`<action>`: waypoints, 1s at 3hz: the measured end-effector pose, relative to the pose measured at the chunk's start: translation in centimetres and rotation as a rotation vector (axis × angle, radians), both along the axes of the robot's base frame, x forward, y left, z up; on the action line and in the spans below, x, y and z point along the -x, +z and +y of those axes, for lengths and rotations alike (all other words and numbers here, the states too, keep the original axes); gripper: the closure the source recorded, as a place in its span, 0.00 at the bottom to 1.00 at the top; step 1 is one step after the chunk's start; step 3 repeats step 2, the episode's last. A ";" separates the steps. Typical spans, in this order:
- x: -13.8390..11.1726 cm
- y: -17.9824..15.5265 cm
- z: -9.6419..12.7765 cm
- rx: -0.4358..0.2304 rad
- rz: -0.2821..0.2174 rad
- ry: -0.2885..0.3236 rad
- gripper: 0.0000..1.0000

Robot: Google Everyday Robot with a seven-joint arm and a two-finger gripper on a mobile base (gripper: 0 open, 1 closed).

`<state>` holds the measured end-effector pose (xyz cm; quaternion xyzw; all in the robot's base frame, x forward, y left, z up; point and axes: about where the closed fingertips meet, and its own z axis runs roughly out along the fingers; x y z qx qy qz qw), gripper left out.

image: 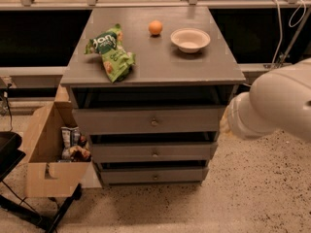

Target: Close top drawer

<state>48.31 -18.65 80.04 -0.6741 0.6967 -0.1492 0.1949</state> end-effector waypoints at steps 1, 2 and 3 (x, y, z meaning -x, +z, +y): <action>-2.6 4.3 -3.9 -0.074 -0.136 -0.121 1.00; -2.9 4.6 -4.3 -0.079 -0.147 -0.130 0.84; -2.9 4.6 -4.3 -0.079 -0.147 -0.130 0.84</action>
Offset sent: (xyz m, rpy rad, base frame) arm 0.0258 -0.0383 0.0422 0.0725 -0.1334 -0.1190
